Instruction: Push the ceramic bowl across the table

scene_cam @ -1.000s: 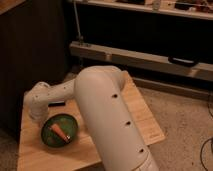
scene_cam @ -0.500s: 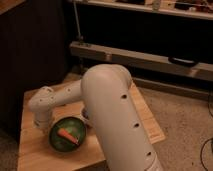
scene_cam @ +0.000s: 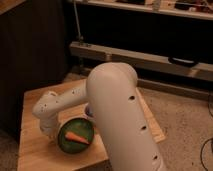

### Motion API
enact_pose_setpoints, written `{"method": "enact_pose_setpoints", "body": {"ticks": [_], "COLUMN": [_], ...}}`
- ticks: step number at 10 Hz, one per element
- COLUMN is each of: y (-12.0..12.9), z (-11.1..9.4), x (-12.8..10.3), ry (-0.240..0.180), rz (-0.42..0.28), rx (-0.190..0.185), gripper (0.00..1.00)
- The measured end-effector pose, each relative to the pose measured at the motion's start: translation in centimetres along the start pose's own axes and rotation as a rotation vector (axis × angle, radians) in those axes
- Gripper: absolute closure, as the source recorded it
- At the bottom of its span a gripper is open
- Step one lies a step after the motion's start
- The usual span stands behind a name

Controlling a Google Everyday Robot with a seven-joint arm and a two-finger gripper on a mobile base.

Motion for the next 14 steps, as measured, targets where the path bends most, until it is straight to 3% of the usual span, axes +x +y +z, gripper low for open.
{"method": "enact_pose_setpoints", "body": {"ticks": [2, 5, 10, 14], "y": [-0.6, -1.0, -1.8, -2.8], "z": [-1.3, -2.3, -1.4, -2.5], "x": [1.0, 1.9, 4.5, 7.1], "ry": [-0.017, -0.032, -0.010, 0.015], "rz": [0.033, 0.041, 0.081, 0.142], "rx": [0.039, 0.065, 0.061, 0.079], "gripper": [1.00, 1.00, 1.00, 1.00]}}
